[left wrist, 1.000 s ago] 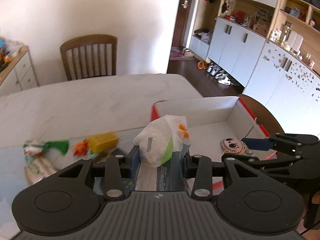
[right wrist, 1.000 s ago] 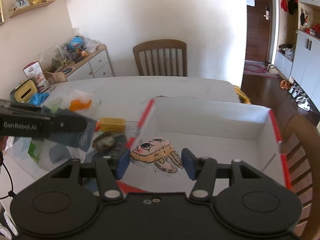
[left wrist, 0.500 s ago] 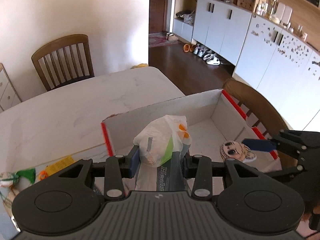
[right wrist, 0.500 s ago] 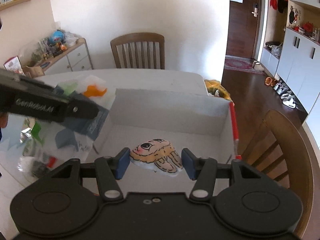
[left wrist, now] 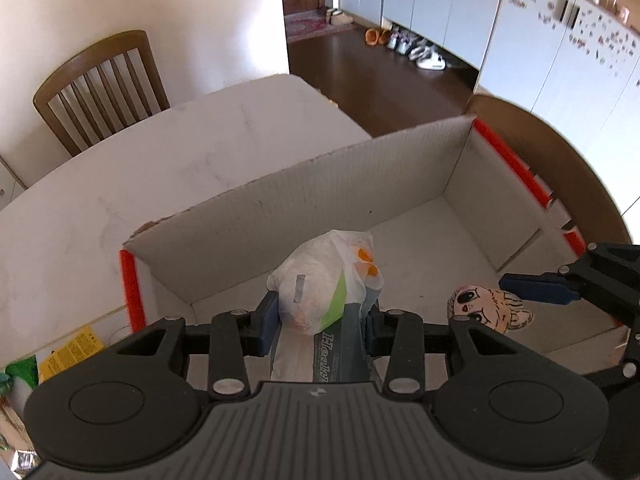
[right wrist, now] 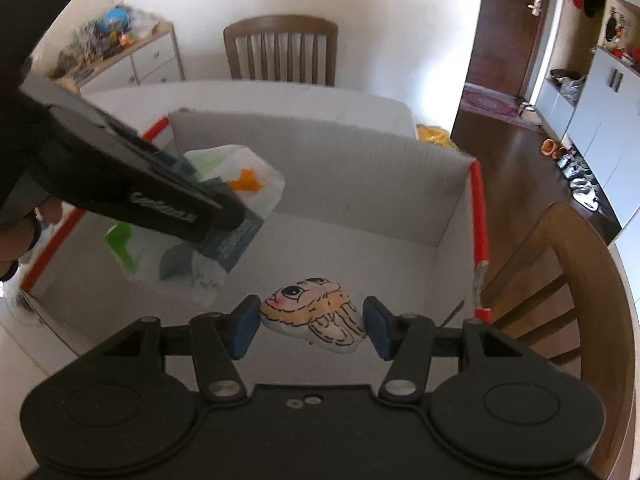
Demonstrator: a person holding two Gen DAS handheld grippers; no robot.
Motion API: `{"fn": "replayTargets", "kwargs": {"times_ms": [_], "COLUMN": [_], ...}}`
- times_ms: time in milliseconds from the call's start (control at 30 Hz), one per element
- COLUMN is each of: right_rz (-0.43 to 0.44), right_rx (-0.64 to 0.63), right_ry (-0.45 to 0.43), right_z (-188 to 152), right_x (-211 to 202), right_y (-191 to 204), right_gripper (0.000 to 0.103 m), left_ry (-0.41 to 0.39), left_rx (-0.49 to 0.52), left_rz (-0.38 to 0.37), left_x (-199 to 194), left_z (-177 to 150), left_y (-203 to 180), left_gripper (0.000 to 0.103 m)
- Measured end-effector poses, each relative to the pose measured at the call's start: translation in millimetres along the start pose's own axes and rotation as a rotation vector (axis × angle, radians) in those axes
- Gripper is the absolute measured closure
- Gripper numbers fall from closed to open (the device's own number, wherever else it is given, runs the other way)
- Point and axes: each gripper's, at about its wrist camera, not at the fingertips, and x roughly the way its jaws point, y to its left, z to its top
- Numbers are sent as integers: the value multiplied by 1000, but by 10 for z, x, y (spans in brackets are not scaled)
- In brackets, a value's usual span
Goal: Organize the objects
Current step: 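Carry both items into the red box and open both tools to release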
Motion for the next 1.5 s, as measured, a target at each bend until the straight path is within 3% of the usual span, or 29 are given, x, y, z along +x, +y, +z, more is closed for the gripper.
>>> {"fn": "replayTargets", "kwargs": {"times_ms": [267,800,1133,1500], "right_rz": [19,-6,-10,5], "right_rx": [-17,-18,-14,10], "right_ry": [60,131,113,50], "right_z": [53,71,119,81], "right_x": [176,300,257,-15], "right_y": [-23,0,-17,-41], "right_gripper": [48,46,35,27], "left_ry": [82,187,176,93], "left_rx": [19,42,19,-7], "left_rz": [-4,-32,-22,-16], "left_x": [322,593,589,325], "left_z": [5,8,0,25], "left_y": [-87,-108,-41,20], "left_gripper": [63,59,41,40]}}
